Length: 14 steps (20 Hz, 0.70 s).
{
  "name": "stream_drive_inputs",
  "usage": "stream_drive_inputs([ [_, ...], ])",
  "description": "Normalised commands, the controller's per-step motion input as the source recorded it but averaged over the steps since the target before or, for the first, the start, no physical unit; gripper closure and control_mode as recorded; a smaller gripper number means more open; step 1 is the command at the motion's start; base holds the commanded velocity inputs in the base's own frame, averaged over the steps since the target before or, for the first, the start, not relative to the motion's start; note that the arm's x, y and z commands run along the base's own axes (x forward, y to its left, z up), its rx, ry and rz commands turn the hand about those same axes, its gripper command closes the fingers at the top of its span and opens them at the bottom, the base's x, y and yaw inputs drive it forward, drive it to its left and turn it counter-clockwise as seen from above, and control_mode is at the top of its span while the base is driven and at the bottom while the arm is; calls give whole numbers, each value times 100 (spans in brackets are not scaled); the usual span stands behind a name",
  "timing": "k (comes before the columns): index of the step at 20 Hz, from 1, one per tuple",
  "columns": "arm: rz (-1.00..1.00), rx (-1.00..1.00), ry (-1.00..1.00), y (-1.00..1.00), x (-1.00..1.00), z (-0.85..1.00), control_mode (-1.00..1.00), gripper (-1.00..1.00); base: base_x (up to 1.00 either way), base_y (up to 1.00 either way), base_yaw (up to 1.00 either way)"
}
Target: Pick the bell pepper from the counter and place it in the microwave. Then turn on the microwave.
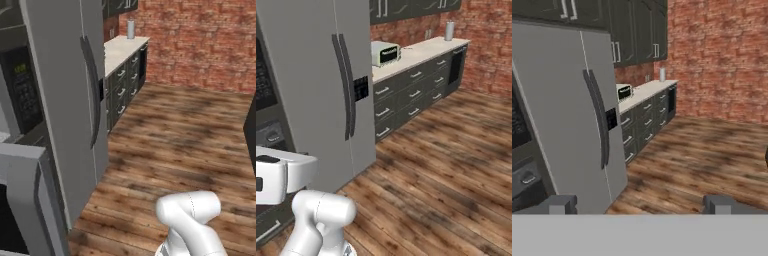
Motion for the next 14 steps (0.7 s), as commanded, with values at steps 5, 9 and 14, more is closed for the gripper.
stream_drive_inputs([
  [5, 0, 0, 0, 0, 0, 0, 100, -100, 1, -2, -56],
  [9, 0, 0, 0, 0, 0, 0, 100, -100, 1, 0, -55],
  [14, 0, 0, 0, 0, 0, 0, 100, -100, 0, 0, -54],
])
